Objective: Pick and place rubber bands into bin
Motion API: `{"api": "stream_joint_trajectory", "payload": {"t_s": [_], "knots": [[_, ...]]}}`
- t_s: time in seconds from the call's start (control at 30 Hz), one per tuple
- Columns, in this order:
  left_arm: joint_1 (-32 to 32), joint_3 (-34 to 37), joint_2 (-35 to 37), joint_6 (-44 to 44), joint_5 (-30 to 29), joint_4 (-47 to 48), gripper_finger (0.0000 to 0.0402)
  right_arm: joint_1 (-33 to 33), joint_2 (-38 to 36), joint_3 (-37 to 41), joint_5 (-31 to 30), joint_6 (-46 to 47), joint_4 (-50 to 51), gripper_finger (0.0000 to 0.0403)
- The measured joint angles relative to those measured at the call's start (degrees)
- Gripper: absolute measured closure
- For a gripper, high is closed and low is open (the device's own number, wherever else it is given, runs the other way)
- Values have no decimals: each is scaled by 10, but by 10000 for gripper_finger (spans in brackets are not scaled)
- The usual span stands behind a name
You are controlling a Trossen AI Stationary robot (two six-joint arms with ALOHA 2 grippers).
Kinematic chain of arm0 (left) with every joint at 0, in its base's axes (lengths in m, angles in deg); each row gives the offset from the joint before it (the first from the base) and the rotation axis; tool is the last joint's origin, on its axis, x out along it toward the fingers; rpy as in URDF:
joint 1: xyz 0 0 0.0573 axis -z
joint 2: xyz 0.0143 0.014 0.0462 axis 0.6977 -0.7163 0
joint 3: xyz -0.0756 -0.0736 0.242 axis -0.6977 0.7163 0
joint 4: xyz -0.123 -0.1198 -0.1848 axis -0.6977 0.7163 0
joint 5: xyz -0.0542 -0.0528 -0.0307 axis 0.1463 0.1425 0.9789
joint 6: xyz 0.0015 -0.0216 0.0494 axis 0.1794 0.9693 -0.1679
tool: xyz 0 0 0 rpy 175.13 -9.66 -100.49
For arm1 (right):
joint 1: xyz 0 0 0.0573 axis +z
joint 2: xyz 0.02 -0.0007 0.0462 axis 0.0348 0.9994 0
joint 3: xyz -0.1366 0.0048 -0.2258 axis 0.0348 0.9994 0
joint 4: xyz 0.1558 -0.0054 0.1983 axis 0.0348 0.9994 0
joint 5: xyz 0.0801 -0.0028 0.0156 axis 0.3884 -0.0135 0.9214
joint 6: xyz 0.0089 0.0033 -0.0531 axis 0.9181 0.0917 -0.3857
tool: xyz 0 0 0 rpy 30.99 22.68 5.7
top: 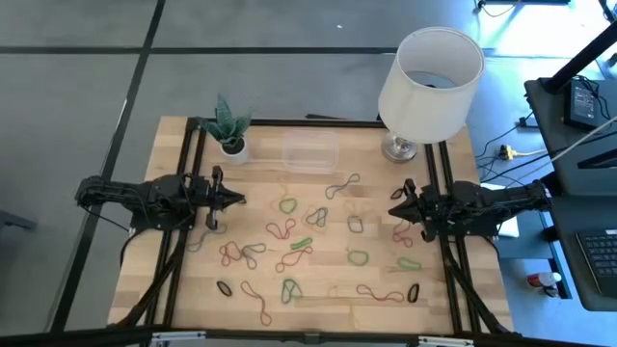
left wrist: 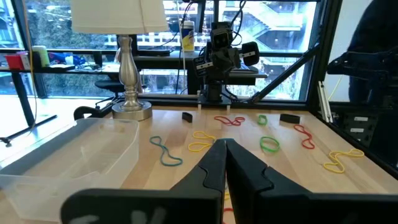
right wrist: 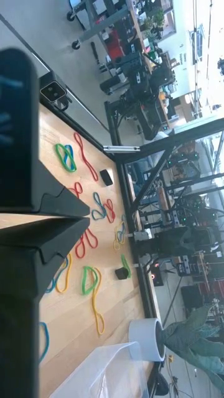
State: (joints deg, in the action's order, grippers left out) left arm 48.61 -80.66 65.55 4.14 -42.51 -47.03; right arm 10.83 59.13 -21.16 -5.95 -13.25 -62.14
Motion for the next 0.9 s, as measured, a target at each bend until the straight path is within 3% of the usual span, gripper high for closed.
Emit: {"api": "stream_joint_trajectory", "payload": {"t_s": [0.73,0.9], "knots": [[0,0,0,0,0,0,396,0,0,0,-5,3,-5,384],[0,0,0,0,0,0,395,0,-1,0,-6,76,-40,384]]}}
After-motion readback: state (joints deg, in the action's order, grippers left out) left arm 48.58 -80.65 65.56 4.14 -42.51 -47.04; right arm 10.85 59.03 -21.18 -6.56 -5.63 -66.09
